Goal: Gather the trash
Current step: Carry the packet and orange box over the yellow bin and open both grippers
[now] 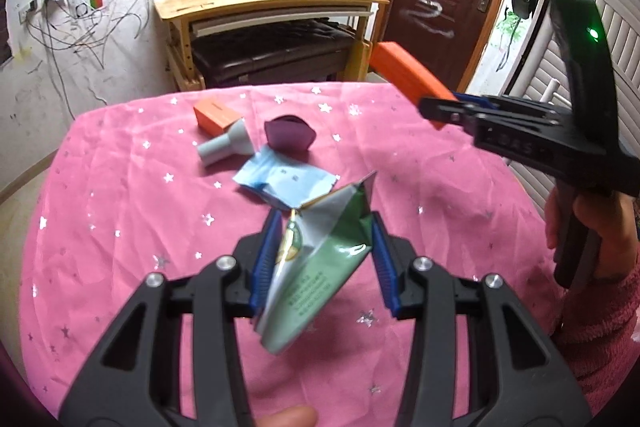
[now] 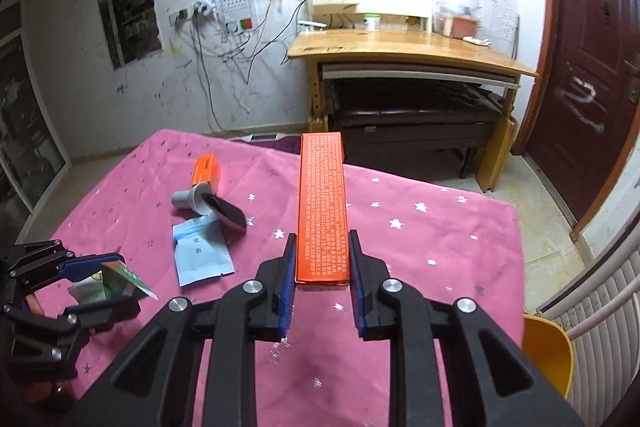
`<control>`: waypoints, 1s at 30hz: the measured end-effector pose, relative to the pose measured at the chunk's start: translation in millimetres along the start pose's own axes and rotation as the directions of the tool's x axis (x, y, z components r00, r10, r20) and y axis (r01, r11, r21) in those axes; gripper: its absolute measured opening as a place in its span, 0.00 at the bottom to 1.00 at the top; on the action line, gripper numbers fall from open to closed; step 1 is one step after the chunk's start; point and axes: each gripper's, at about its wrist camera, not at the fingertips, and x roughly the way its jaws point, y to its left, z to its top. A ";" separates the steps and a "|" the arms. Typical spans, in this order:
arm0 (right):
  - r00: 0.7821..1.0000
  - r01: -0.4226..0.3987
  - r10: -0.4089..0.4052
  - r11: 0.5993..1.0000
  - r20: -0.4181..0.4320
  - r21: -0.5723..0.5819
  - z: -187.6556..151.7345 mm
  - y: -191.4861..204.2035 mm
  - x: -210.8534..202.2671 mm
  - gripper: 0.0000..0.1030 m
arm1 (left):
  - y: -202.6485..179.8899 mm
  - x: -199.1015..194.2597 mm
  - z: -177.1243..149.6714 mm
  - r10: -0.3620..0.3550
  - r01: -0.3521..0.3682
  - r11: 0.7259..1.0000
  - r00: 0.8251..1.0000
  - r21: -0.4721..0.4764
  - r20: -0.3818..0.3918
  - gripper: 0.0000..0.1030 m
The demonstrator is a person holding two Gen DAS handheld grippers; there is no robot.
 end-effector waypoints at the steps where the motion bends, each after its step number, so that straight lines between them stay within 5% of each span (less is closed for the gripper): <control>1: 1.000 0.002 -0.002 1.000 0.008 0.009 -1.1 -3.8 -4.0 0.17 | -1.2 -1.5 -0.4 0.005 -0.005 1.000 1.000 0.000 0.003 0.41; 13: 0.993 0.051 -0.065 0.989 0.098 0.137 -22.7 -69.4 -60.2 0.17 | -28.3 -3.9 15.8 0.006 -0.008 0.999 1.000 0.050 0.025 0.41; 30: 0.965 0.185 -0.231 0.937 0.126 0.296 -54.2 -160.9 -119.7 0.17 | -113.6 8.4 53.9 -0.104 0.096 0.980 0.994 0.174 0.035 0.41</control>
